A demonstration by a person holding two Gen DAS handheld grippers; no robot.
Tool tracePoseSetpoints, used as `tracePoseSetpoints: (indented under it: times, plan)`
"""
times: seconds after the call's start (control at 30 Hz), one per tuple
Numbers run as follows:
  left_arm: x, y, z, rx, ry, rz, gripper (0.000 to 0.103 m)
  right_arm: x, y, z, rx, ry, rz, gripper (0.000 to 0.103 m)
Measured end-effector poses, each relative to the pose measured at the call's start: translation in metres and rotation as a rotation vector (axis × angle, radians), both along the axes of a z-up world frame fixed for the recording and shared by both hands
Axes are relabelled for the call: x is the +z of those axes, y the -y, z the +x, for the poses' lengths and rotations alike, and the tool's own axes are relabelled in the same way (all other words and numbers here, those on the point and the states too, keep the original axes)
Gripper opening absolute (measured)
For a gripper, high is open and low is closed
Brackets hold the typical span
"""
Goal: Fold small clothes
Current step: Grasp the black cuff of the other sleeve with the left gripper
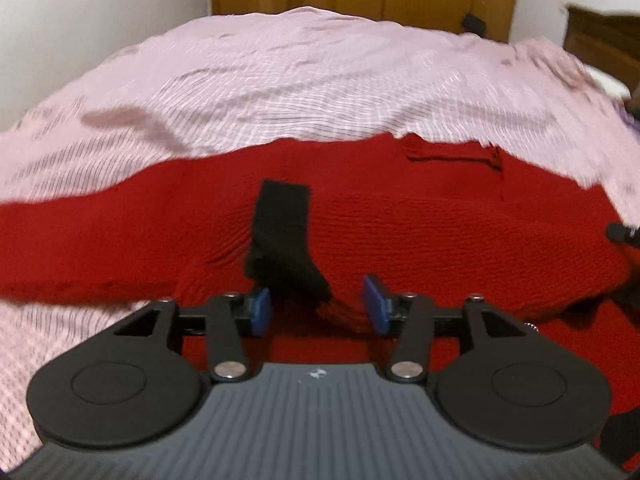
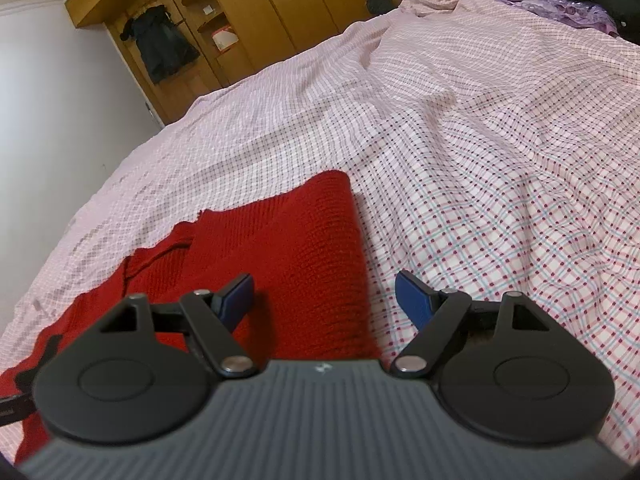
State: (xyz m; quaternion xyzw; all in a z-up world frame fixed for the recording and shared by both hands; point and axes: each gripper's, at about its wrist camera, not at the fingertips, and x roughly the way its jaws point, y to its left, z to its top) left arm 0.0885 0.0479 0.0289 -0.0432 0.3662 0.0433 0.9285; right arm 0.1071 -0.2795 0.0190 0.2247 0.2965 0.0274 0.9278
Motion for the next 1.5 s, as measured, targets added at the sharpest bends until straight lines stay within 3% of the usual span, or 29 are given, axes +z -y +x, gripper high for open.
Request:
tracePoseSetpoints:
  times: [0.13,0.3,0.47,0.7,0.87,1.03,1.13,1.3,1.33,1.43,1.5]
  plan:
    - [0.002,-0.022,-0.002,0.03,0.018,-0.095,0.066,0.005,-0.001,0.017,0.044,-0.002,0.002,0.081]
    - [0.002,-0.04,0.019,0.084,0.037,-0.119,0.066,0.003,0.001,0.024,0.071,-0.01,0.003,0.08]
    - [-0.008,-0.05,0.047,0.064,0.025,-0.198,0.066,-0.001,-0.004,0.023,0.083,-0.012,-0.022,0.08]
    - [-0.017,-0.034,0.069,0.034,0.005,-0.134,0.065,-0.004,-0.011,0.026,0.1,-0.008,-0.057,0.081]
    - [-0.011,-0.019,0.058,-0.022,0.044,-0.057,0.043,-0.005,-0.01,0.027,0.092,0.007,-0.045,0.081]
    - [-0.013,-0.01,0.055,-0.074,0.033,0.019,0.044,-0.005,-0.01,0.027,0.087,0.013,-0.038,0.08]
    - [-0.018,-0.017,0.063,-0.031,0.019,-0.01,0.054,-0.005,-0.009,0.026,0.083,0.018,-0.035,0.08]
    - [-0.021,-0.024,0.069,-0.009,0.024,-0.045,0.056,-0.005,-0.008,0.024,0.077,0.026,-0.03,0.08]
    - [-0.02,-0.022,0.068,-0.022,0.033,-0.033,0.05,-0.005,-0.008,0.023,0.075,0.029,-0.029,0.08]
    - [-0.012,-0.011,0.06,-0.032,0.079,0.052,0.009,-0.004,-0.006,0.022,0.065,0.042,-0.015,0.08]
    - [-0.004,-0.005,0.053,-0.048,0.119,0.083,0.008,-0.004,-0.004,0.02,0.05,0.058,0.004,0.08]
